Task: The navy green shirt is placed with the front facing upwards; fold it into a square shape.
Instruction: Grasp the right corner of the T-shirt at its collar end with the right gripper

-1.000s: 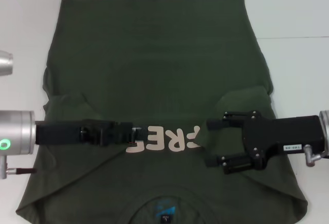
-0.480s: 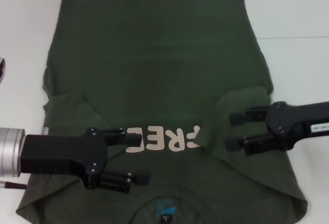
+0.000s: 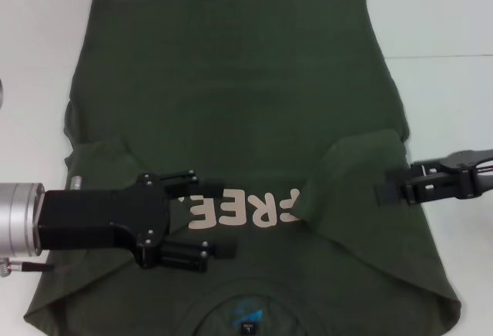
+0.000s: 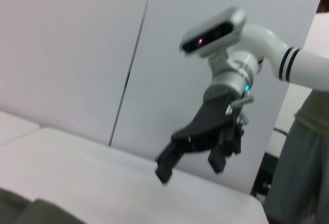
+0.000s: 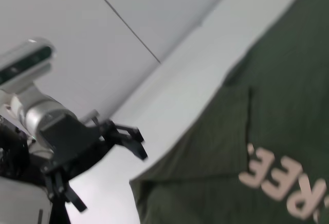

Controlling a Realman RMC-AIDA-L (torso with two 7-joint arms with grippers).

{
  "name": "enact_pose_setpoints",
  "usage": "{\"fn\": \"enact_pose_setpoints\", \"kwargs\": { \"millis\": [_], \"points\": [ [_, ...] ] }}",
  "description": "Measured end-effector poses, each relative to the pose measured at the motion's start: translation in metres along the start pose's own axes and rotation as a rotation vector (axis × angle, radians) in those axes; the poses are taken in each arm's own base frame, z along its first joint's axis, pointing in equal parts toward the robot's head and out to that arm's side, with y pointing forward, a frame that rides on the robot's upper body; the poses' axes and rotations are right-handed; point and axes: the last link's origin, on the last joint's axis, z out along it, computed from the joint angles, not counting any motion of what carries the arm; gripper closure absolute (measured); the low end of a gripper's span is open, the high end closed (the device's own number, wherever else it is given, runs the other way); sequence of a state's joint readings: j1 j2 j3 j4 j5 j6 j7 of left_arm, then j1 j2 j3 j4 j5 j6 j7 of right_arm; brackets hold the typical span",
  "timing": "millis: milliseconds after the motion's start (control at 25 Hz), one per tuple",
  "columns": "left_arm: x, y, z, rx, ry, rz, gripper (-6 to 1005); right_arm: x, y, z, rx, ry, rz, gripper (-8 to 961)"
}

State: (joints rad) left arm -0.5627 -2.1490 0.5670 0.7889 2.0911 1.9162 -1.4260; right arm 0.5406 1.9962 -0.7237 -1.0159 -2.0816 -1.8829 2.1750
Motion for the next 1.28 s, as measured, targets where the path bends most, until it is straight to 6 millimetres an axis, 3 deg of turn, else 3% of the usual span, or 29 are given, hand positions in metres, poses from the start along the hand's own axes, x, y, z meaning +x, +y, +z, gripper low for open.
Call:
{"fn": "enact_pose_setpoints", "kwargs": {
  "millis": [560,680,880,1280],
  "points": [
    [0.003,0.001,0.008,-0.022,0.017,-0.001,51,0.004,-0.018,-0.018,0.186,0.136,0.366,57],
    [0.003,0.001,0.009,-0.025,0.017,0.000,51,0.007,-0.022,-0.018,0.247,0.210,0.407,146],
    [0.003,0.002,0.010,-0.030,0.021,-0.006,52,0.016,-0.031,-0.018,0.382,0.363,0.457,184],
    [0.004,0.002,0.012,-0.033,0.035,-0.006,51,0.024,-0.034,-0.019,0.443,0.442,0.532,169]
  ]
}}
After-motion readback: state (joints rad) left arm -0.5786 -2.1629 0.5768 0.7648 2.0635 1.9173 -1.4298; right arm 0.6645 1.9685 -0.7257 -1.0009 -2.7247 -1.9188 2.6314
